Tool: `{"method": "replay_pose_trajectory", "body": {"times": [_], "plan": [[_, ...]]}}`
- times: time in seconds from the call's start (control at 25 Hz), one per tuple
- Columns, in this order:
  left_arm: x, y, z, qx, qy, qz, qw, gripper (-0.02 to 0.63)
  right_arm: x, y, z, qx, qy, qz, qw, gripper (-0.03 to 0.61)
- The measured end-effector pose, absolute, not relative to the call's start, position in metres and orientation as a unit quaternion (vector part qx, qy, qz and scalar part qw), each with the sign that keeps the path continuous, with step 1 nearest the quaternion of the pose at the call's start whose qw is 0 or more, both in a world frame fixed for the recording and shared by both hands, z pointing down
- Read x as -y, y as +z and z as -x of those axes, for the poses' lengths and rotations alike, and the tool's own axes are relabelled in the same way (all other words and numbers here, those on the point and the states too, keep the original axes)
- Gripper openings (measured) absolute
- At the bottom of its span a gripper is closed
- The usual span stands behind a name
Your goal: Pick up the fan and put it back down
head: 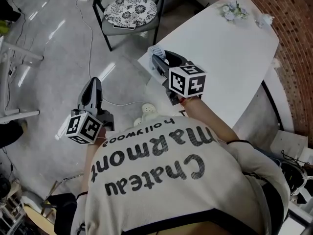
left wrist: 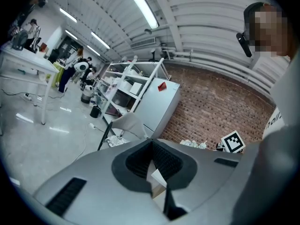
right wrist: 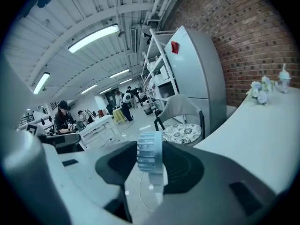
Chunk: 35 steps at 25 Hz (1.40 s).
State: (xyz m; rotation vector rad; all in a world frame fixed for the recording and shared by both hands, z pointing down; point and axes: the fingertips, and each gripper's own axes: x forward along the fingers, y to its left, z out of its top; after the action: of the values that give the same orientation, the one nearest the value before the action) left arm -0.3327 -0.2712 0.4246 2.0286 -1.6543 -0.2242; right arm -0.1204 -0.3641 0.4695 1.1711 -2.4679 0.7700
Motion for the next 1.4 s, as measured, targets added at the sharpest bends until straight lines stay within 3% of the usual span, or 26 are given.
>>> {"method": "replay_pose_trajectory", "body": {"times": [1.4], "plan": [[0.276,0.437,0.351,0.626,-0.076,-0.729,0.266,0.0,0.379,0.495,0.133,0.869,0.229,-0.391,0.197,0.178]]}}
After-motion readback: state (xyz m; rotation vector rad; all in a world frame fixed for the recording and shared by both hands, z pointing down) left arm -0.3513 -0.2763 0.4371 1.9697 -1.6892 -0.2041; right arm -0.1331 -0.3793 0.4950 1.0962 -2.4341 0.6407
